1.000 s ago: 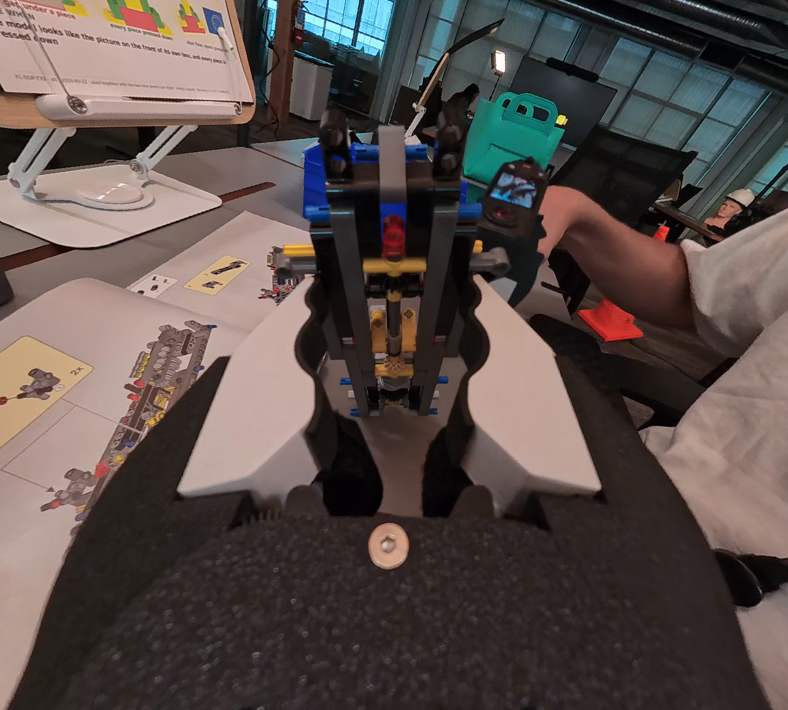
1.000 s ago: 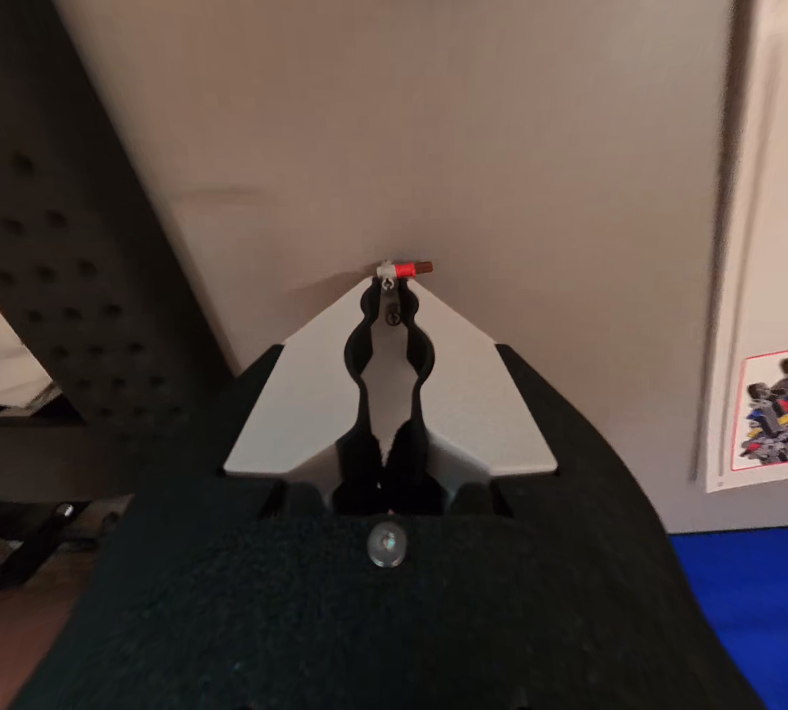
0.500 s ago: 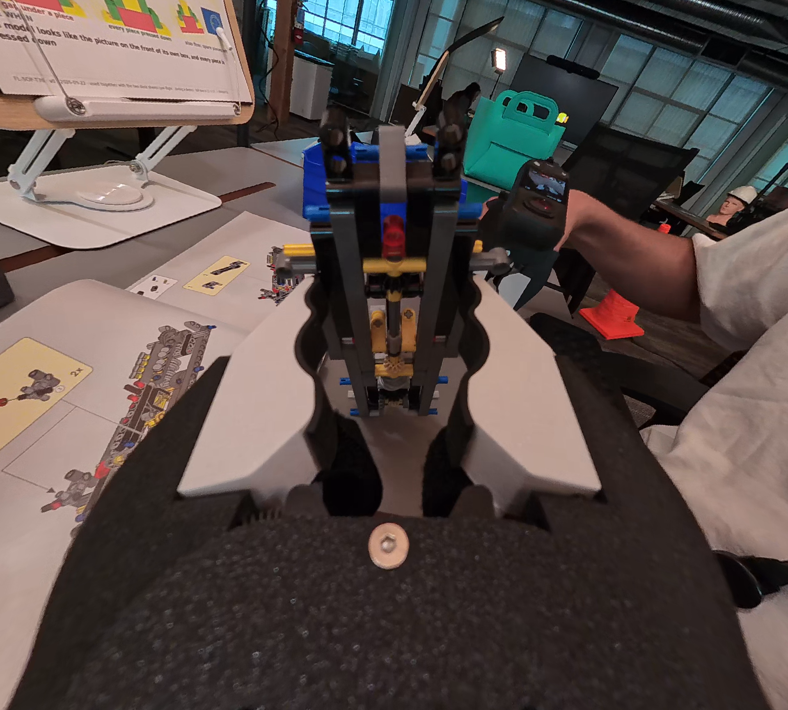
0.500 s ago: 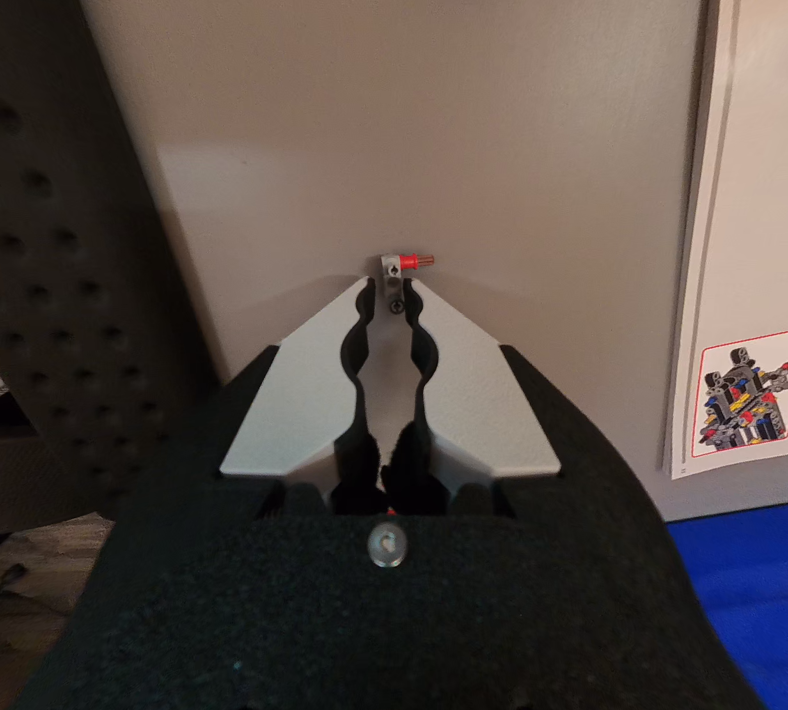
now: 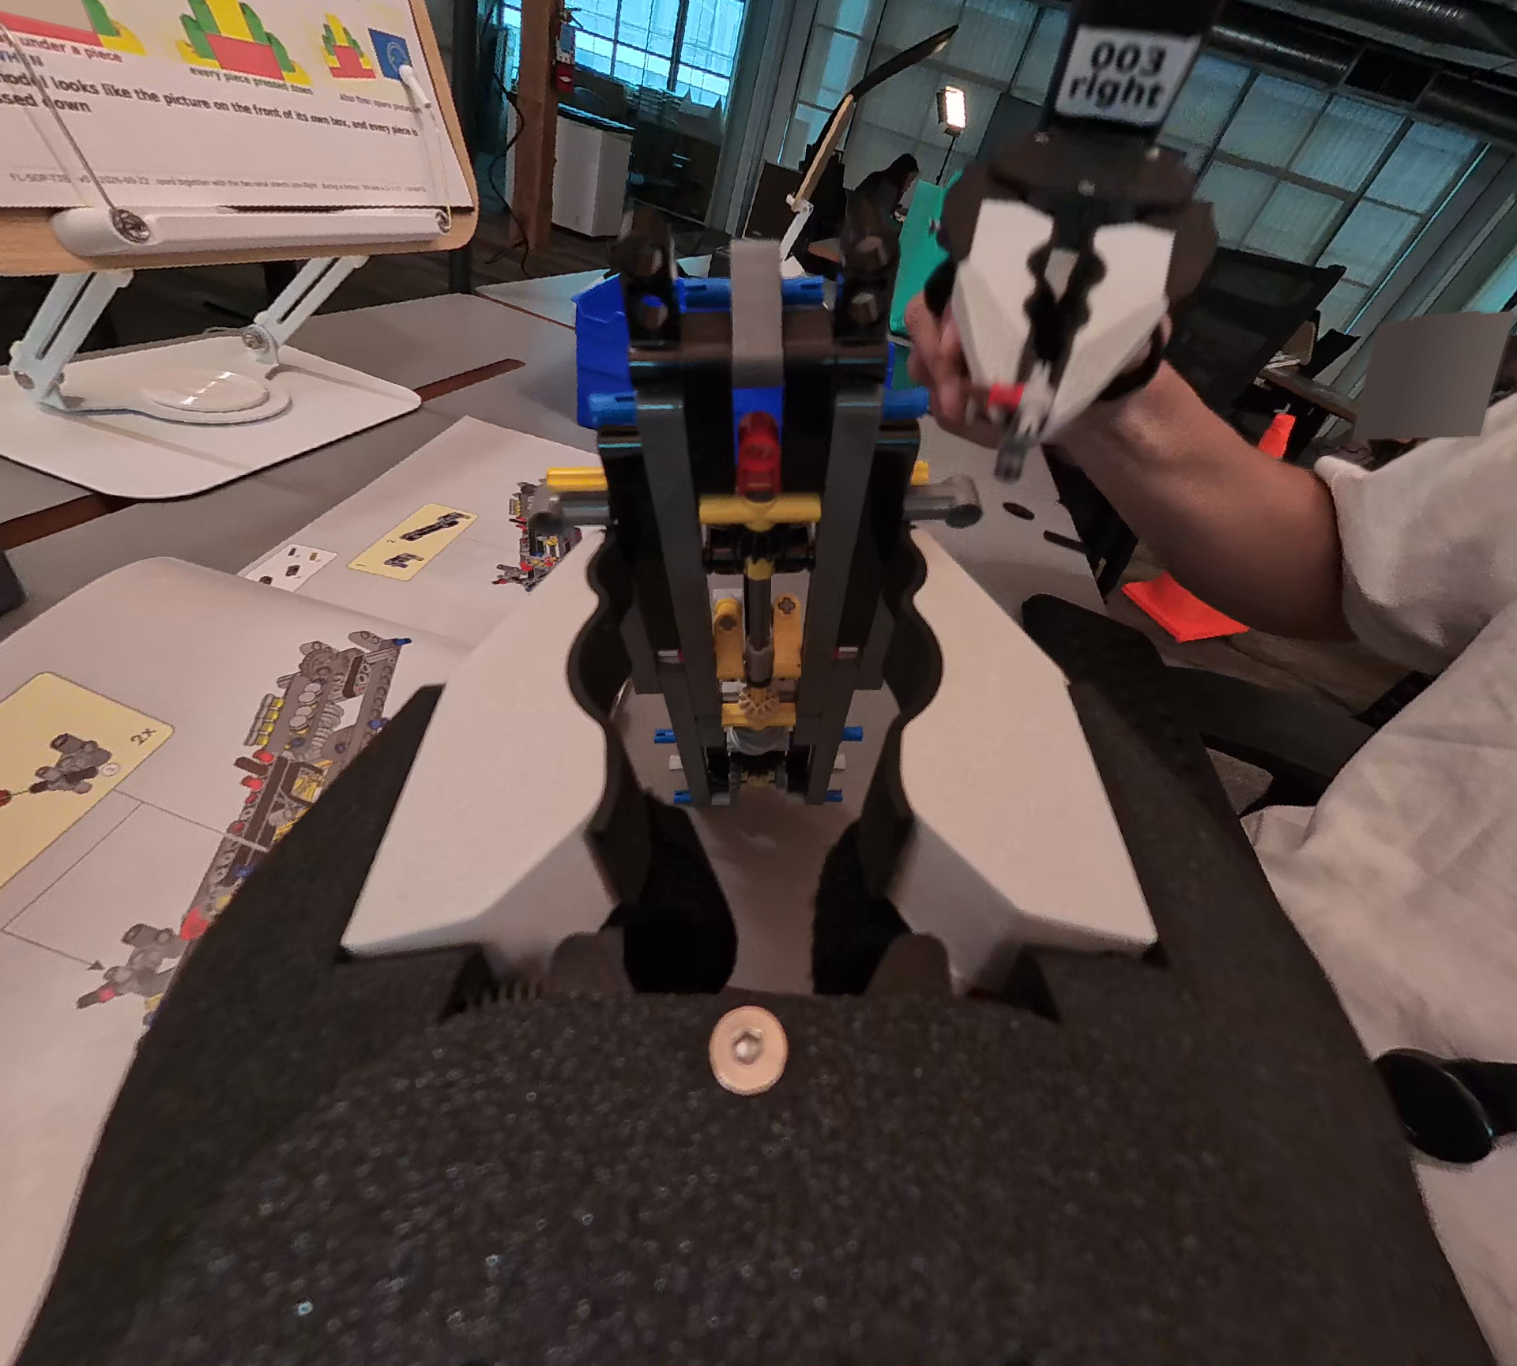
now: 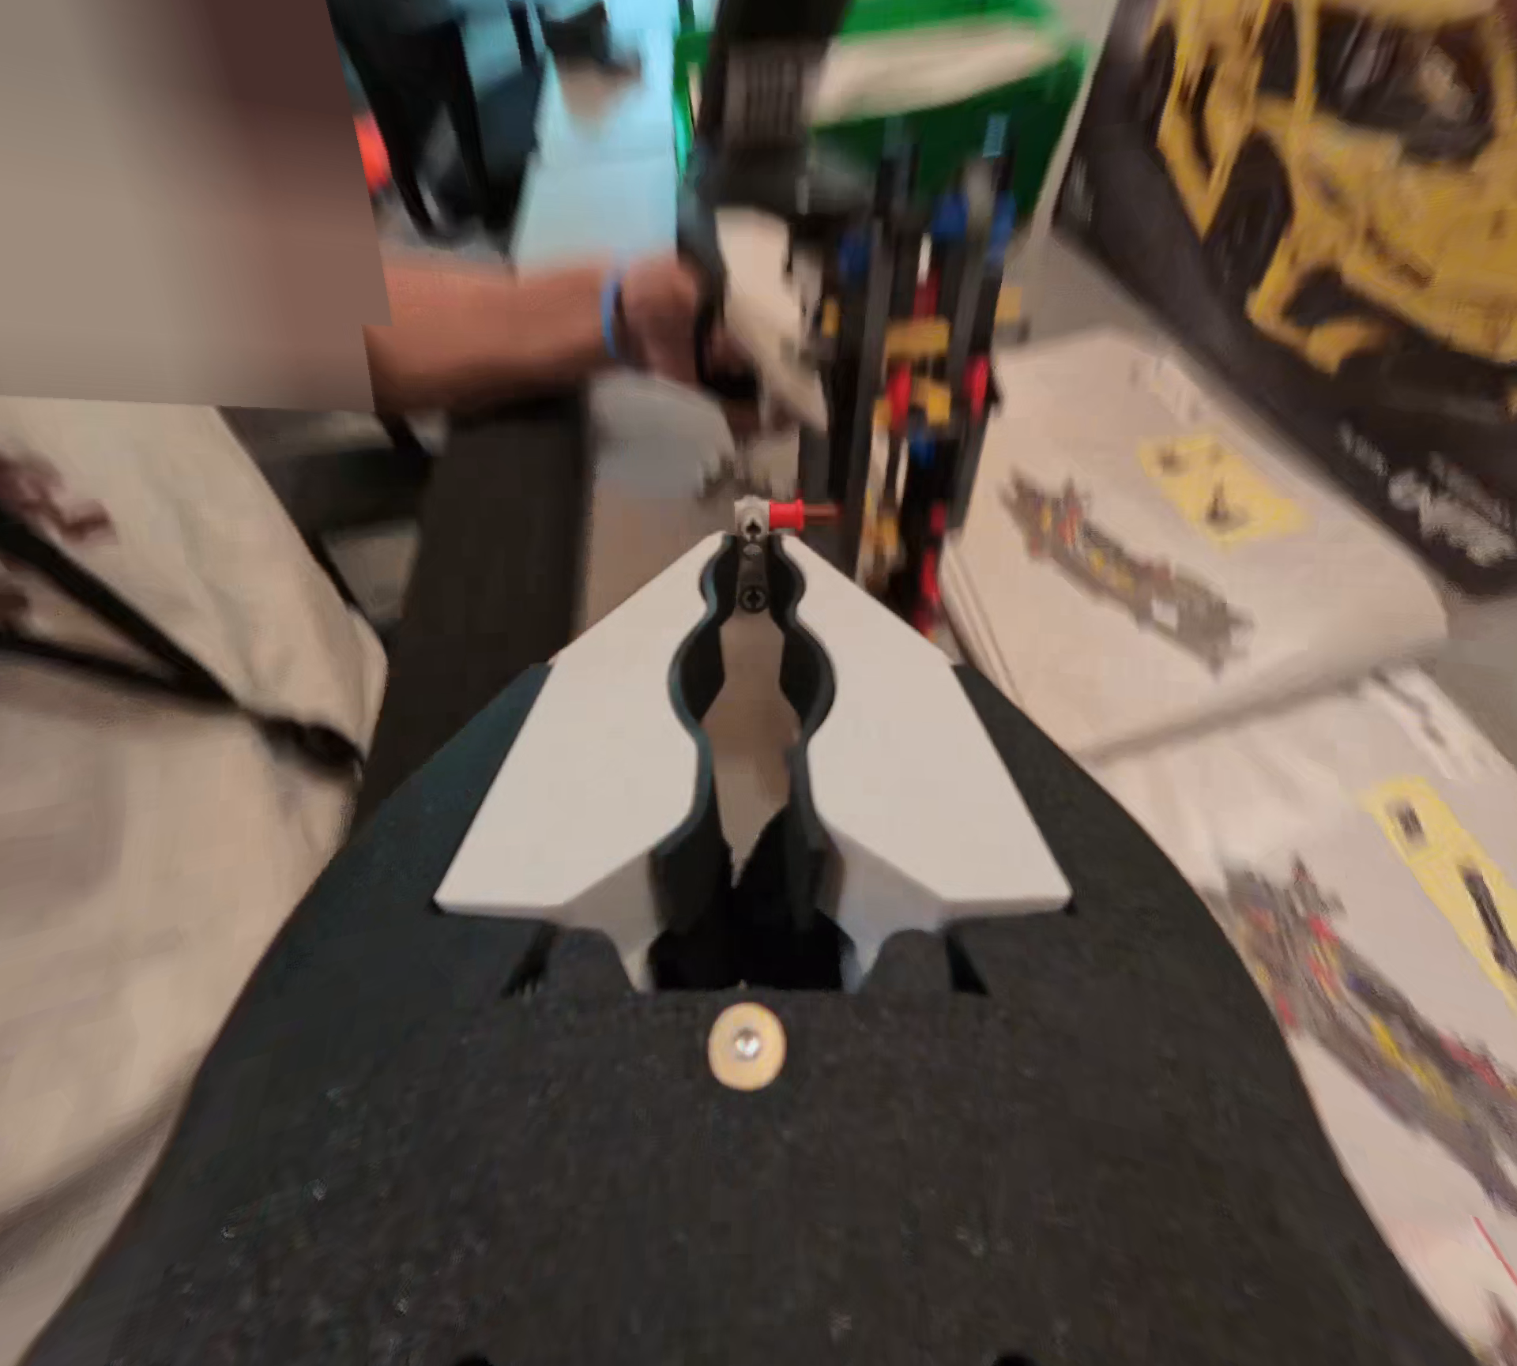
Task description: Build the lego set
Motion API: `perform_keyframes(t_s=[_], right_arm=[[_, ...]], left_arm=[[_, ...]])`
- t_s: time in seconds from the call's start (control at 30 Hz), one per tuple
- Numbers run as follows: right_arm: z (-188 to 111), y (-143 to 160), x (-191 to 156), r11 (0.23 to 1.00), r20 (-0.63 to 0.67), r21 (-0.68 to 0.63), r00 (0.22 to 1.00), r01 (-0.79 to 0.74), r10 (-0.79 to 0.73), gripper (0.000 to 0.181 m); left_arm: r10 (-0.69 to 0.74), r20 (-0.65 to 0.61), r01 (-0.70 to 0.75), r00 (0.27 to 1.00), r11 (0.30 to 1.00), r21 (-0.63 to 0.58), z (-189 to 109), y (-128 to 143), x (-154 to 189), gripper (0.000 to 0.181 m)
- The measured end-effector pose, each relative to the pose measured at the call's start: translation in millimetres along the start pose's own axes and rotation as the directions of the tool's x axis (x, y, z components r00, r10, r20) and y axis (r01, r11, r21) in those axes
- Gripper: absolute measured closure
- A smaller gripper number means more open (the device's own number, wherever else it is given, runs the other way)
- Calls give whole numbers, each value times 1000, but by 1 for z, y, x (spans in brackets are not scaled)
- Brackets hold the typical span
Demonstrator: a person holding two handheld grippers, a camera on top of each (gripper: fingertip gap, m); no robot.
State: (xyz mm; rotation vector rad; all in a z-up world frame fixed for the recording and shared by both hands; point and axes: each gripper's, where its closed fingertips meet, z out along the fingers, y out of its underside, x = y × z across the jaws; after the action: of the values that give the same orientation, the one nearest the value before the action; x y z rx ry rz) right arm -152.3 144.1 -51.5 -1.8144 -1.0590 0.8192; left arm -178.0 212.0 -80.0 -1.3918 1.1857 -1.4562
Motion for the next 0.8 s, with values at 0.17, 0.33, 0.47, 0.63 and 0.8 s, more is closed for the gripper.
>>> perform_keyframes(t_s=[0.17,0.33,0.47,0.63,0.8], right_arm=[[36,-17,11,995,3,78,999,-54,54,176],[46,-18,6,988,71,102,991,-117,111,176],[47,-17,4,984,125,90,982,-150,139,176],[48,-13,-2,974,240,-21,945,-224,222,176],[47,-15,-3,977,254,-130,947,-167,196,177]], left_arm=[[24,-8,-24,1000,1000,-8,1,1,4,120],[46,-14,-46,999,999,-24,1,1,7,121],[53,-13,-54,998,998,-38,0,2,8,121],[79,-13,-80,997,994,-75,-1,2,13,121],[73,-7,-74,997,992,-100,-3,1,15,121]])
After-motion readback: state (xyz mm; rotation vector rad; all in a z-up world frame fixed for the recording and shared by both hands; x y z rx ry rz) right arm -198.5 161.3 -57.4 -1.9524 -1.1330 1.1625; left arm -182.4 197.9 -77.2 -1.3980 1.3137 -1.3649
